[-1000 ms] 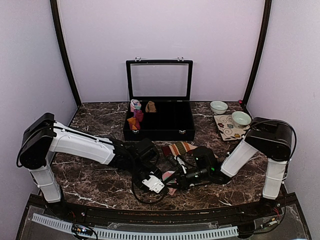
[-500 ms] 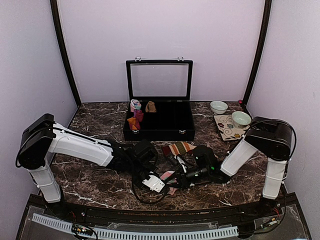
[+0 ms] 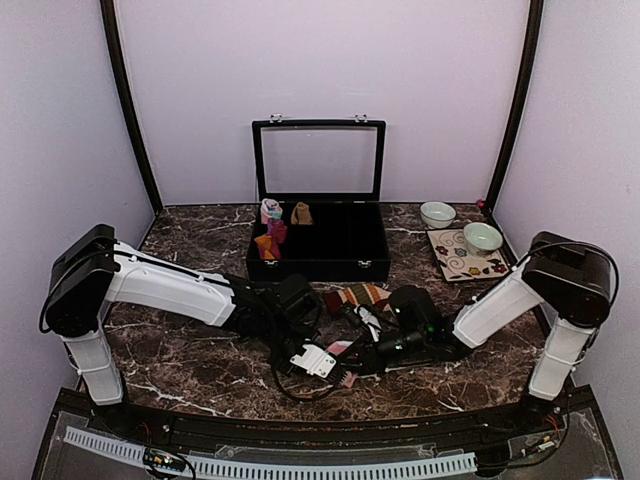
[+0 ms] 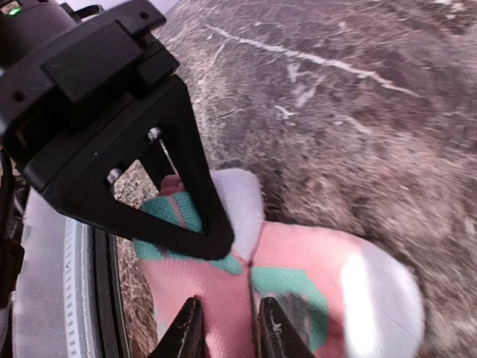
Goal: Roll the socks
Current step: Roll the sock at the center of the board.
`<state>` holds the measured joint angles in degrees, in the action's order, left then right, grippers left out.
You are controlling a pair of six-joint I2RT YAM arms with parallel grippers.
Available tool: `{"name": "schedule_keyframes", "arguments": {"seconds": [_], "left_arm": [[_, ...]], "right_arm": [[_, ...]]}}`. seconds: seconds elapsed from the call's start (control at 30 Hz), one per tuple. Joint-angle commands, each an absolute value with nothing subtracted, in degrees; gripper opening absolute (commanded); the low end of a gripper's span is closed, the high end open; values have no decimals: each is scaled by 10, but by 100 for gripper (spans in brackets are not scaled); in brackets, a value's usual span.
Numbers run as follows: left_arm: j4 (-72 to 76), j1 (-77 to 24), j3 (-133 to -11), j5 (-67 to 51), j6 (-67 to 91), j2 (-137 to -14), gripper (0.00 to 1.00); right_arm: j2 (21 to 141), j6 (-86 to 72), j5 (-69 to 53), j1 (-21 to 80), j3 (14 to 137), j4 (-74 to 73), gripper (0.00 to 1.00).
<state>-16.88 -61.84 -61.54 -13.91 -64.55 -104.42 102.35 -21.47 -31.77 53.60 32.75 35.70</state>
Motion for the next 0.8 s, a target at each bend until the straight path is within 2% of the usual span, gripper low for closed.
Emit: {"name": "schedule_keyframes", "arguments": {"seconds": [0.0, 0.13, 0.3, 0.47, 0.77], "left_arm": [[-309, -616, -618, -211, -611, -1086, 0], [-331, -614, -624, -219, -603, -1093, 0], [-404, -613, -672, -253, -578, -1135, 0], [-429, -606, -706, -283, -533, -1160, 0], [-504, -539, -768, -276, -435, -1224, 0]], "right_arm": [[957, -196, -193, 517, 285, 303, 28], [903, -194, -148, 516, 253, 321, 30], [884, -188, -144, 516, 241, 334, 27], [803, -161, -131, 527, 167, 431, 28], [744, -91, -84, 597, 155, 337, 31]]}}
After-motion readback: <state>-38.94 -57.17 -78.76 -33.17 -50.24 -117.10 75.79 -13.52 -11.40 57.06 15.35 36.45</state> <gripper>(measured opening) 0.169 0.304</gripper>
